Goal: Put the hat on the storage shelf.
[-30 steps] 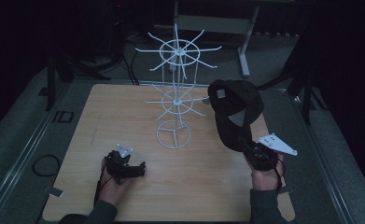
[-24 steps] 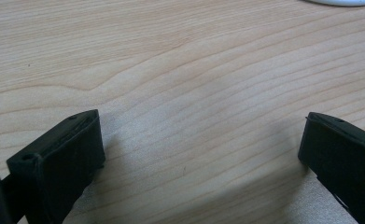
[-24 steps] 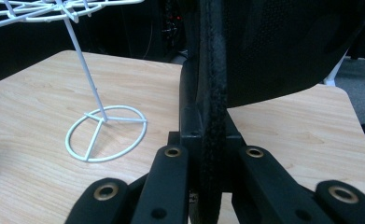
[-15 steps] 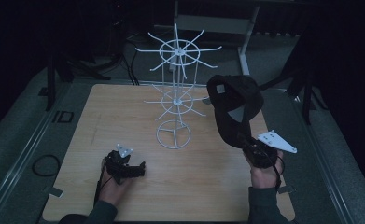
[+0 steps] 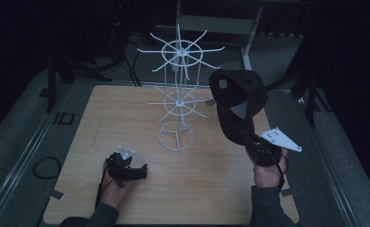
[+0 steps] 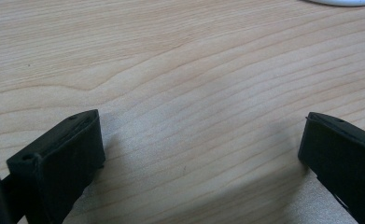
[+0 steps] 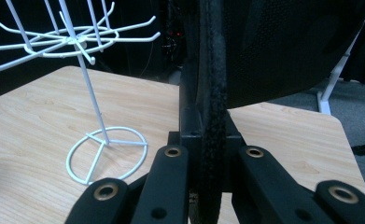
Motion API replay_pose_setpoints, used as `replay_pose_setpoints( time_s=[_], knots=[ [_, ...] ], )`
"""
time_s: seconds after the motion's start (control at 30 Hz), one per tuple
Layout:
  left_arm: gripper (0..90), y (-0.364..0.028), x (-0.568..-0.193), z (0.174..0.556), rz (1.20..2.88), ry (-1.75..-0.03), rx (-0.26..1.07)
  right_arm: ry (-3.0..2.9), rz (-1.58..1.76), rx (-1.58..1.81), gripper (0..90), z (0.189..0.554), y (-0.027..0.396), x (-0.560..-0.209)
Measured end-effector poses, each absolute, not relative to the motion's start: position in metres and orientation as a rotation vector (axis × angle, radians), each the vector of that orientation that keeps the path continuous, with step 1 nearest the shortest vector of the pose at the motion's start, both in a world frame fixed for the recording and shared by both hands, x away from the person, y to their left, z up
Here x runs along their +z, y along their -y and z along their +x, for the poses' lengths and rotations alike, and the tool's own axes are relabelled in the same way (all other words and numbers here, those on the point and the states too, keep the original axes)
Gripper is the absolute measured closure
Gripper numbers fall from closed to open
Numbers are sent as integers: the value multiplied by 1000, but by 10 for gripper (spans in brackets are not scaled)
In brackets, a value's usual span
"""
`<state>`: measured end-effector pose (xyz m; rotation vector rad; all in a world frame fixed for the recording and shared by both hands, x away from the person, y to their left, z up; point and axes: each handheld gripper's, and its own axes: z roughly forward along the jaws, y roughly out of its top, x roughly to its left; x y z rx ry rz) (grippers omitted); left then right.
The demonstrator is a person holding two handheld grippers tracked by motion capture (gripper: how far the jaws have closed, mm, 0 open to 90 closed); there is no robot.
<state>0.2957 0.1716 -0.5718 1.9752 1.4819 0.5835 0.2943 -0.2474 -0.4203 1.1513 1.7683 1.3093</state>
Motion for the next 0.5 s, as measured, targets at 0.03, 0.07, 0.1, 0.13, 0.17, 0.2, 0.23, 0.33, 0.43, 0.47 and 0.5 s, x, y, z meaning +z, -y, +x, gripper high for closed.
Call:
replay_pose_setpoints(
  time_s=[0.03, 0.07, 0.1, 0.13, 0.17, 0.2, 0.23, 0.33, 0.43, 0.47, 0.5],
  knots=[
    [1, -172, -572, 296, 1975, -1482, 584, -1767, 1148, 1310, 865, 294, 247, -420],
    [1, -172, -572, 296, 1975, -1482, 584, -1766, 1148, 1312, 865, 294, 247, -419],
    [1, -172, -572, 296, 1975, -1482, 584, -1765, 1143, 1312, 865, 294, 247, -419],
    [1, -172, -572, 296, 1975, -1482, 583, -1763, 1142, 1313, 865, 294, 247, -418],
    [1, -172, -572, 296, 1975, -1482, 584, -1762, 1141, 1313, 865, 294, 247, -417],
    [1, -172, -572, 296, 1975, -1482, 584, -1759, 1139, 1314, 865, 294, 246, -417],
    [1, -172, -572, 296, 1975, -1482, 583, -1757, 1138, 1317, 865, 294, 246, -416],
    [1, -172, -572, 296, 1975, -1482, 583, -1752, 1130, 1318, 865, 295, 246, -413],
    [1, -172, -572, 296, 1975, -1482, 584, -1745, 1125, 1322, 865, 294, 246, -410],
    [1, -172, -572, 296, 1975, -1482, 583, -1742, 1123, 1323, 865, 294, 246, -409],
    [1, -172, -572, 296, 1975, -1482, 584, -1741, 1118, 1323, 865, 294, 246, -408]
  ],
)
